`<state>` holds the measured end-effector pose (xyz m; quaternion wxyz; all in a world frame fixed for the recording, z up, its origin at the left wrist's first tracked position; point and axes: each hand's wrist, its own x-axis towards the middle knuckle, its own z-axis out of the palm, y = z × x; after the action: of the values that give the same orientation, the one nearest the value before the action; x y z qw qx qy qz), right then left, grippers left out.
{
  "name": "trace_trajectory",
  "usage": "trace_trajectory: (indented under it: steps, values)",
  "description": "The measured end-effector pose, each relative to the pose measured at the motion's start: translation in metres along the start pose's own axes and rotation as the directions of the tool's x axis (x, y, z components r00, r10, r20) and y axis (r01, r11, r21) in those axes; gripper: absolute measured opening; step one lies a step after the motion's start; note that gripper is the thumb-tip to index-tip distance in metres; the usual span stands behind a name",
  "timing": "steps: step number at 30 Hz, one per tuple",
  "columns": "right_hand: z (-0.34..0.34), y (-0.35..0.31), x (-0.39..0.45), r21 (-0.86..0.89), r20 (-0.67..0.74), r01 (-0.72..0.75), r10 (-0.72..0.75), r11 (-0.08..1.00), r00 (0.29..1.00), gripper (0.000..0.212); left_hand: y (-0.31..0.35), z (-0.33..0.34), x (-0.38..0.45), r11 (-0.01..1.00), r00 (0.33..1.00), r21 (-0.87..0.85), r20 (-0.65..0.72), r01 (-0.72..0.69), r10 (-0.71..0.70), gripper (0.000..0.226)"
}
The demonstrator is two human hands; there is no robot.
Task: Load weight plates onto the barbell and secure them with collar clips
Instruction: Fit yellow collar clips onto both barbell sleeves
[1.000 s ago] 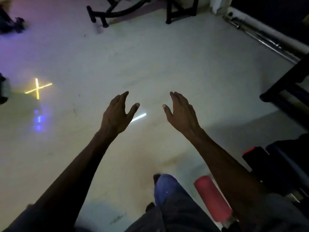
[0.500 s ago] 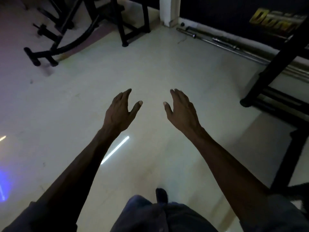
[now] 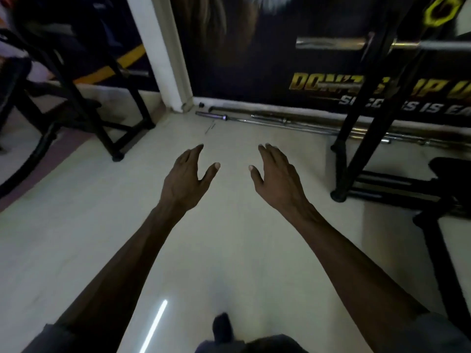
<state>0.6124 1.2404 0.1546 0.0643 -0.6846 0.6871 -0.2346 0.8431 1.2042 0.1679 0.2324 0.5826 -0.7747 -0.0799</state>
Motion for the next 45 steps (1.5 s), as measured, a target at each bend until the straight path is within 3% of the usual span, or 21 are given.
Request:
trace_trajectory:
  steps: [13, 26, 33, 37, 41, 45]
  values:
    - [0.022, 0.02, 0.322, -0.057, -0.265, -0.253, 0.23, 0.966, 0.937, 0.064, -0.051, 0.051, 0.378, 0.951, 0.964, -0.174, 0.034, -0.255, 0.264, 0.078]
    - [0.011, 0.114, 0.567, -0.026, -0.426, -0.524, 0.465, 0.851, 0.776, 0.063, 0.0, 0.133, 0.701, 0.761, 0.807, -0.416, 0.097, -0.498, 0.582, 0.065]
    - [0.008, 0.161, 0.64, -0.003, -0.546, -0.678, 0.566, 0.736, 0.617, 0.062, 0.057, 0.193, 0.826, 0.567, 0.628, -0.578, 0.118, -0.587, 0.769, 0.067]
    - [-0.008, 0.18, 0.668, 0.034, -0.586, -0.796, 0.657, 0.605, 0.474, 0.062, 0.1, 0.219, 0.881, 0.432, 0.467, -0.632, 0.124, -0.643, 0.876, 0.069]
    - [-0.028, 0.198, 0.691, 0.066, -0.678, -0.86, 0.655, 0.507, 0.334, 0.061, 0.152, 0.246, 0.918, 0.308, 0.338, -0.662, 0.088, -0.683, 0.937, 0.074]
    - [-0.044, 0.217, 0.702, 0.098, -0.7, -0.917, 0.682, 0.386, 0.212, 0.059, 0.206, 0.277, 0.934, 0.228, 0.217, -0.756, 0.116, -0.613, 0.969, 0.068]
